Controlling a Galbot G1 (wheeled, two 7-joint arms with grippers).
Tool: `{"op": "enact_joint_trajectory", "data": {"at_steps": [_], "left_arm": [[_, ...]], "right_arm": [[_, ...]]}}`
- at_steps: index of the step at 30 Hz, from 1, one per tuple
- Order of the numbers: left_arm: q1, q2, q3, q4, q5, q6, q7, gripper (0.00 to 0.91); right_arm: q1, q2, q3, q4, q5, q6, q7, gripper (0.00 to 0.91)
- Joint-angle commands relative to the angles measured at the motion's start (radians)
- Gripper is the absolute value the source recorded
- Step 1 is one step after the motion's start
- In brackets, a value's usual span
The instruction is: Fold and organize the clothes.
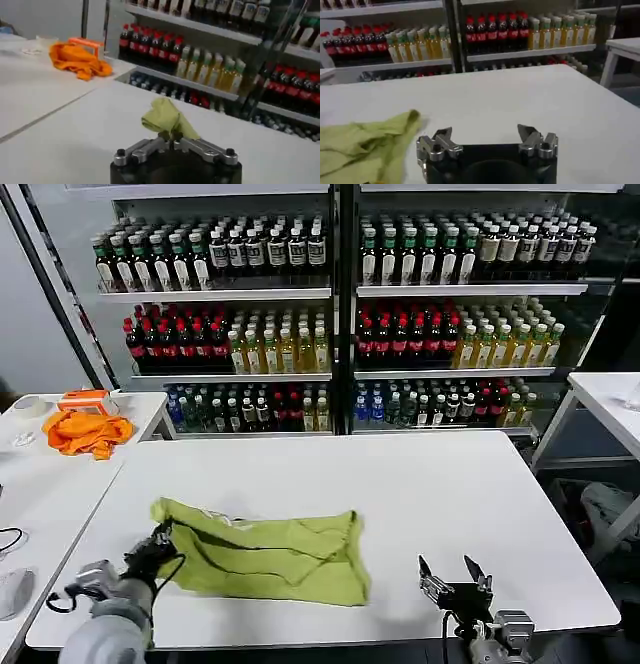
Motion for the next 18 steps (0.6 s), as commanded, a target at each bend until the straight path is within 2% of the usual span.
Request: {"op": "enact_joint_trajectory", "data": {"at_steps": [1, 7, 18], "left_arm": [[0.006, -0.014, 0.030, -0.138, -0.276, 0.056, 0.042, 0.020], [-0.050, -0.094, 0.209, -0.158, -0.314, 0.062, 0.052, 0.020], [-0.173, -0.196, 0.424, 0.066, -0.215, 0.054, 0.046, 0.020]], "right_arm": [[-0.002, 0.001, 0.001, 0.001, -0.001, 0.000, 0.000, 0.907], [-0.012, 0.001, 0.008, 0.006, -0.002, 0.000, 0.000, 0.907], [-0.020, -0.016, 0.036, 0.009, 0.011, 0.000, -0.002, 0.907]]}}
